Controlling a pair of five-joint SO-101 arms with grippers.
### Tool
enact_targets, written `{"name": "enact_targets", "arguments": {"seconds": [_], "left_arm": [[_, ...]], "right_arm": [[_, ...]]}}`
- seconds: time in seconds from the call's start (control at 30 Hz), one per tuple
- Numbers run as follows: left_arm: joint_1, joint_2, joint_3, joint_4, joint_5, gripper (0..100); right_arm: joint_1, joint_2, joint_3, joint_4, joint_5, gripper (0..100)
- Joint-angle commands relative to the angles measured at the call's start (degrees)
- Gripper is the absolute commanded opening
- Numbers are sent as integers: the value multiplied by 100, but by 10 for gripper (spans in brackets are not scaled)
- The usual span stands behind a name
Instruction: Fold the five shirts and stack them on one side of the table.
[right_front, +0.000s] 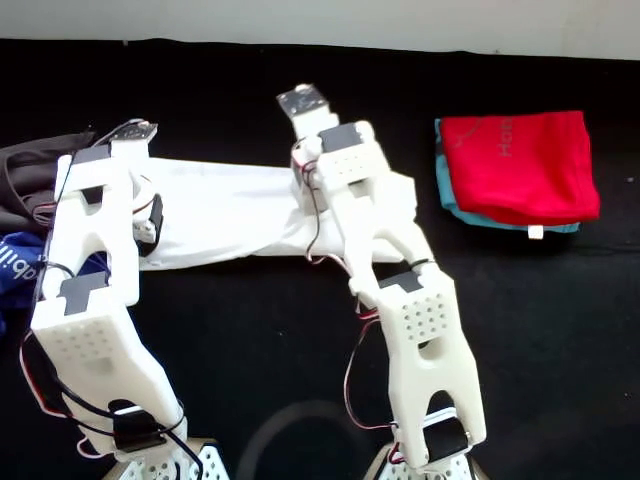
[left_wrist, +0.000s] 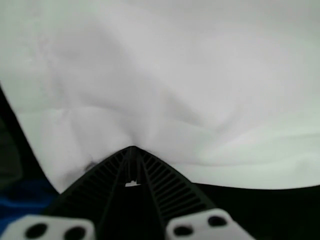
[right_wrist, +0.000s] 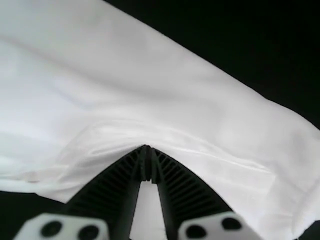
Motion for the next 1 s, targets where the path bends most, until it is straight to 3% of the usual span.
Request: {"name": "enact_targets", "arguments": {"seconds": [0.0,0.1,0.27,0.4,0.67,0.77,0.97], "left_arm": [[136,-593,-558,440,158,13],[-22,-716,-980,519,308,21],[-549,145,-1657,53,299,168],[-1174,1297,-2624,-185,299,130],[-2202,2809,-5121,633,299,123],[-2185,3169,-5859,1143,299,125],[-1349,3820,-6598,2251,299,125]], "right_arm": [[268,-523,-418,127,-26,6],[295,-541,-681,479,-26,6],[268,-532,-1429,1314,-26,6],[295,-532,-2062,2000,-18,6],[330,-497,-2246,2079,-18,6],[330,-488,-2237,2062,-18,6],[338,-444,-2220,2062,-18,6]]}}
